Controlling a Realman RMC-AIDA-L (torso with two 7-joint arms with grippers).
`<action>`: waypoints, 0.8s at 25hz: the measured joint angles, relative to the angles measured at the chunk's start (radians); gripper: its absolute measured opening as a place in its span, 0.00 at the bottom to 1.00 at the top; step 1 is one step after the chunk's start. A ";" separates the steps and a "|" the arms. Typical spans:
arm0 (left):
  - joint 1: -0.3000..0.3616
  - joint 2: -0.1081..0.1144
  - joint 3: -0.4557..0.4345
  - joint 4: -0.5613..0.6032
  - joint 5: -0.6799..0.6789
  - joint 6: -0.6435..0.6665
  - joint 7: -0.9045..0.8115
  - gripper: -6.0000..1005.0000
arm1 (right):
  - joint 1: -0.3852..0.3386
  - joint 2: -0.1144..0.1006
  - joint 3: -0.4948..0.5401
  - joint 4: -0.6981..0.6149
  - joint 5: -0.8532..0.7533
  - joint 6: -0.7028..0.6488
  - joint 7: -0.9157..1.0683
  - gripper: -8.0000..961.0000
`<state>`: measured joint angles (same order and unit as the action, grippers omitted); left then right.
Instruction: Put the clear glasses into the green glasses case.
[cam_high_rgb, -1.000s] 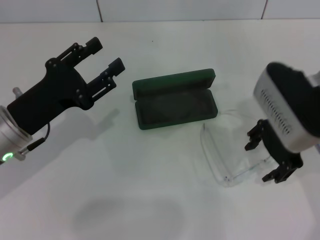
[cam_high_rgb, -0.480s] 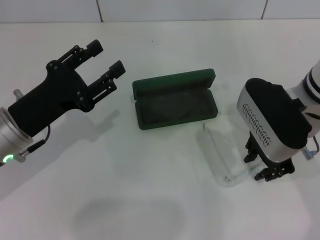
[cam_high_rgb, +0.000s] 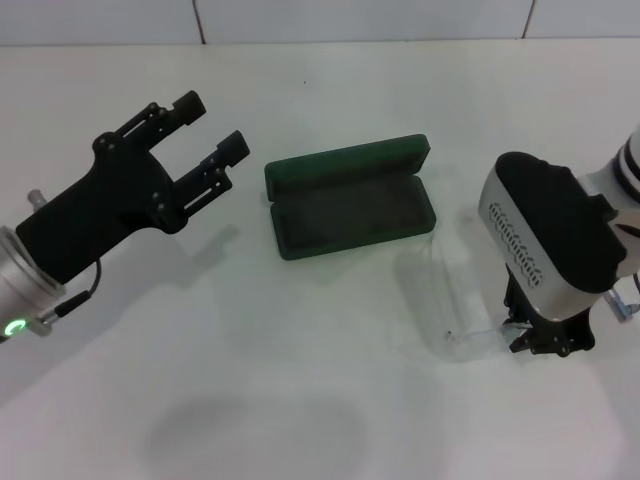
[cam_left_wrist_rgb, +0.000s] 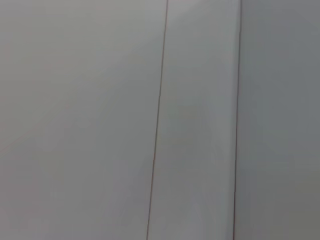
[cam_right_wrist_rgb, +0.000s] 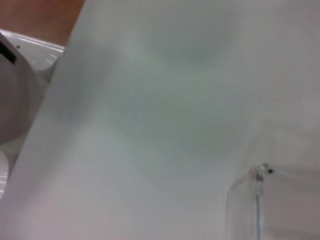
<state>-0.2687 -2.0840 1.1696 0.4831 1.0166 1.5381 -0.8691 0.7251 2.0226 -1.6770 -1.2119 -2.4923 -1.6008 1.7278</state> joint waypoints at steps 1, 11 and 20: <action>0.002 0.000 -0.001 0.000 0.000 0.004 -0.009 0.68 | -0.003 0.000 0.005 -0.009 0.002 -0.006 0.000 0.22; 0.030 0.006 0.004 -0.009 0.010 0.150 -0.025 0.68 | -0.169 -0.002 0.199 -0.251 0.159 -0.157 -0.154 0.13; -0.077 0.012 0.007 -0.009 0.174 0.338 -0.146 0.68 | -0.304 0.005 0.264 -0.113 0.562 -0.079 -0.547 0.13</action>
<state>-0.3455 -2.0721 1.1765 0.4743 1.1904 1.8764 -1.0148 0.4213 2.0279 -1.4131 -1.3246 -1.9306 -1.6795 1.1811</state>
